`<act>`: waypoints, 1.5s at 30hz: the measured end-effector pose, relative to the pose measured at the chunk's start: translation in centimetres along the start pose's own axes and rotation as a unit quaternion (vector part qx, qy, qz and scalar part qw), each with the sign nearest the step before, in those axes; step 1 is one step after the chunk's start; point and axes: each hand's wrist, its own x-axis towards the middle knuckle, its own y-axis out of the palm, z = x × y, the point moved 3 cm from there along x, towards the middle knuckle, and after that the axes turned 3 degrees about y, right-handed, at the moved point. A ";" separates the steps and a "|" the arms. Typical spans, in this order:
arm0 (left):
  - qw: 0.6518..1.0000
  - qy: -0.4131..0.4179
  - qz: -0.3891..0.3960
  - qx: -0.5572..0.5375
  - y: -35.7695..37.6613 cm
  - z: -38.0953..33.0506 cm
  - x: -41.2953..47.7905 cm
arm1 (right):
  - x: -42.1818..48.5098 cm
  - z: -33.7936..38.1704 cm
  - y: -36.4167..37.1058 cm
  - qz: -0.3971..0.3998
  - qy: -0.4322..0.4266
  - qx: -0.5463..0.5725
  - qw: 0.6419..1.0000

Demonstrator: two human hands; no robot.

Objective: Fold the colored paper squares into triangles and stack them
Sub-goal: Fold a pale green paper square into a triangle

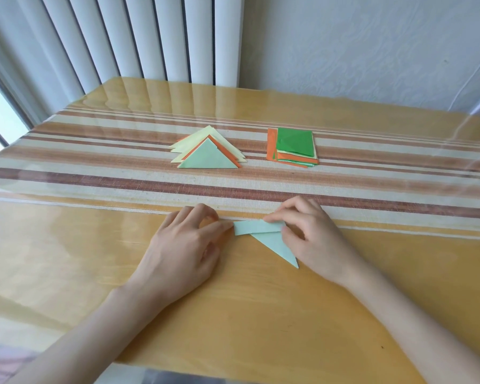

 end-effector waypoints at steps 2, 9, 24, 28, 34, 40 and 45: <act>0.999 -0.013 -0.010 -0.041 0.0 0.3 0.1 | 0.6 0.3 0.0 0.034 0.020 -0.030 0.999; 0.989 -0.066 -0.036 -0.124 -0.1 0.9 0.4 | 0.8 0.9 0.0 -0.012 0.075 0.062 0.995; 0.902 -0.150 0.005 -0.404 1.2 -1.8 5.7 | 0.7 -0.7 -0.9 -0.093 0.177 0.281 0.939; 0.939 -0.112 0.012 -0.326 1.5 -1.2 5.7 | 0.8 -1.4 -0.7 -0.098 0.171 0.143 0.970; 0.993 -0.002 -0.026 -0.117 2.7 -0.9 5.3 | 2.0 -2.0 -0.4 -0.089 0.177 0.101 0.975; 0.993 0.117 0.013 -0.014 2.3 -1.1 5.5 | 3.7 -1.5 -1.0 -0.021 0.160 0.055 0.985; 0.987 0.152 0.053 -0.022 2.2 -0.1 6.0 | 4.0 -2.8 -0.2 -0.096 0.123 0.079 0.985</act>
